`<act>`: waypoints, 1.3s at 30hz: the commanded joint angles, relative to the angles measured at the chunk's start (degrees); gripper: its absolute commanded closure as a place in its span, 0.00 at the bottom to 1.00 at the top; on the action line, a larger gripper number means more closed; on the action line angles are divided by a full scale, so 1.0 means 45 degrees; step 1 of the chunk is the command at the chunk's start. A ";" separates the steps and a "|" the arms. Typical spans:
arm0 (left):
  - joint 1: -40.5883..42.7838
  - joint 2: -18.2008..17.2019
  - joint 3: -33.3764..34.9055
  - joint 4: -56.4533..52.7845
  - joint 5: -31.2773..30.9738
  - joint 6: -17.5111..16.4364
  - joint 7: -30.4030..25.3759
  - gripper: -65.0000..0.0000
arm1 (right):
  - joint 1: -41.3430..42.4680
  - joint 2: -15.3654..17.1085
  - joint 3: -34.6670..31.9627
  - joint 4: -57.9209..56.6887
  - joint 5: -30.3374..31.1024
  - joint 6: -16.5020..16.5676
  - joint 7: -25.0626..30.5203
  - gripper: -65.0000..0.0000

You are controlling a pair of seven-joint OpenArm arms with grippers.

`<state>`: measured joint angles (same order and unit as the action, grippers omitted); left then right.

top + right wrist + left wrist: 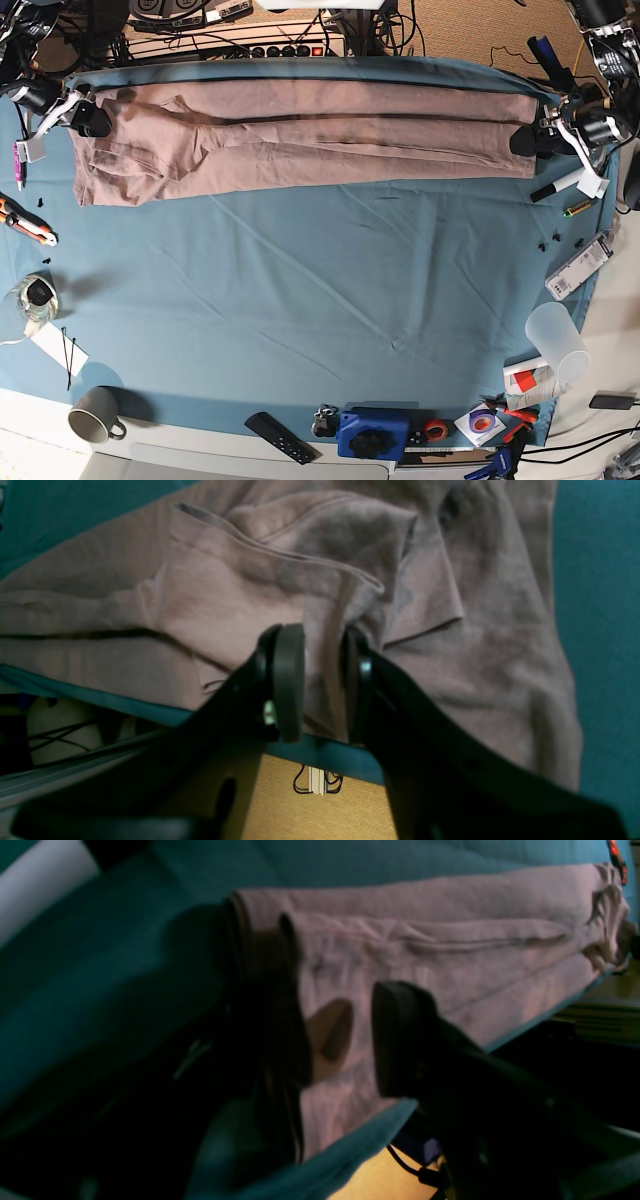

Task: Fold the T-shirt properly
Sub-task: 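Fold the hem edge over toward the collar with both grippers, then release and regrasp the folded strip ends with both grippers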

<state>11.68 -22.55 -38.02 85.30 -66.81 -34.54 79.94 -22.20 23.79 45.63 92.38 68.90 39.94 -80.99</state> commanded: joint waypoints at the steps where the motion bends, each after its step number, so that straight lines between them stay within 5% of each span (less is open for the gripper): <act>1: -0.0063 -0.0243 -0.0083 0.0185 0.0049 -0.0015 0.0013 0.46 | 0.0034 0.0321 0.0126 0.0214 0.0257 0.0013 0.0220 0.78; 23: -0.0034 0.0039 -0.0063 0.0884 0.3492 0.0034 -0.0801 0.46 | 0.0107 0.0321 0.0126 0.0214 0.0253 0.0013 0.0220 0.78; 39: -0.0092 -0.0005 -0.0019 0.0884 0.2531 0.0000 -0.0136 0.46 | 0.0107 0.0325 0.0126 0.0214 0.0078 0.0013 0.0220 0.78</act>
<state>11.38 -21.78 -38.17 88.97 -55.86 -34.59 77.80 -21.98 23.79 45.63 92.33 68.64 39.92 -80.97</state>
